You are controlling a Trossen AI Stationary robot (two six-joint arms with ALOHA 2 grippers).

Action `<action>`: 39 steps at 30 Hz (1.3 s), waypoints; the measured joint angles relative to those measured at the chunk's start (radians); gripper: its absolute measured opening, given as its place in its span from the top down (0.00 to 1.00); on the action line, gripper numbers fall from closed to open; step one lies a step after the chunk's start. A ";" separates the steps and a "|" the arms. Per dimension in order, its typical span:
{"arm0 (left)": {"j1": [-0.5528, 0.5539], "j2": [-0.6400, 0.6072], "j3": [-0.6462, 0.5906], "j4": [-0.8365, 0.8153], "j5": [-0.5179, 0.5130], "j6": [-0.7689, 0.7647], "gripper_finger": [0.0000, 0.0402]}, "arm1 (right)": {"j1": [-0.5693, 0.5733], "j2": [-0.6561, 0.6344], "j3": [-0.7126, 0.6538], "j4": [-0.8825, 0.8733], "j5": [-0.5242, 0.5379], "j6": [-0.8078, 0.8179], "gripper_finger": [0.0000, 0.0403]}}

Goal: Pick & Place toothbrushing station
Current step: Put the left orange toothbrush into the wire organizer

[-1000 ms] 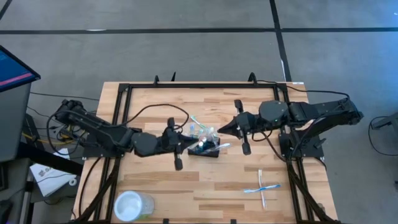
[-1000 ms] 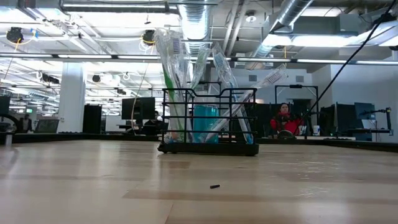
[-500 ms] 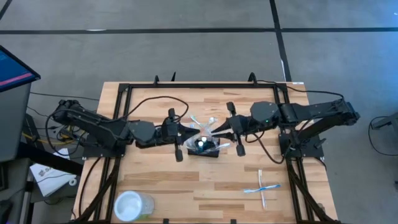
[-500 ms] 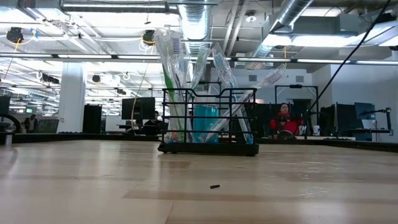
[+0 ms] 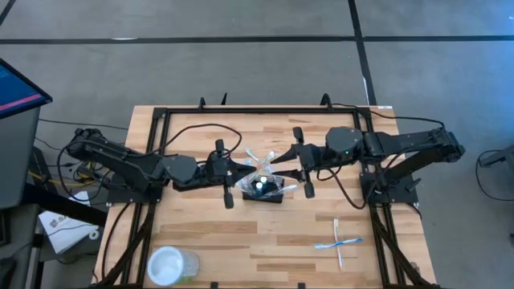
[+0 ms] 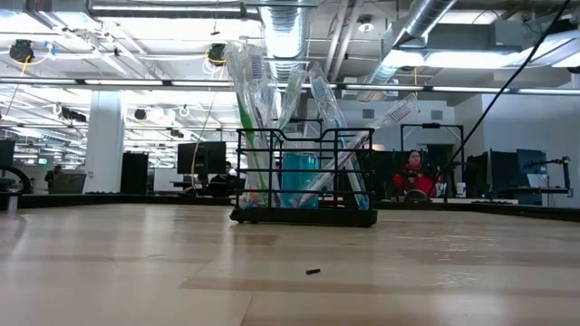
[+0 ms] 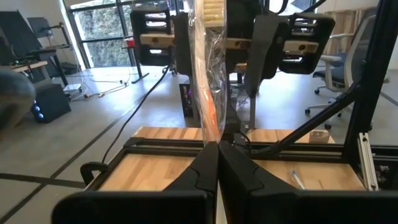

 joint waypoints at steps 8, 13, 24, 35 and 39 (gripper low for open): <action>0.000 0.000 0.000 0.002 0.000 0.000 1.00 | -0.003 0.002 0.000 0.086 0.000 -0.007 0.63; 0.006 0.000 0.000 0.004 0.000 0.000 1.00 | -0.015 0.022 -0.001 0.119 0.000 -0.007 0.61; 0.011 0.009 -0.002 0.019 0.000 0.000 1.00 | -0.037 0.074 -0.001 0.165 0.000 -0.002 0.68; 0.022 0.009 -0.043 0.037 0.000 0.000 1.00 | -0.045 0.076 0.000 0.158 0.000 0.018 0.69; 0.021 0.009 -0.043 0.068 0.017 0.000 1.00 | -0.056 0.076 0.000 0.164 0.000 0.021 0.68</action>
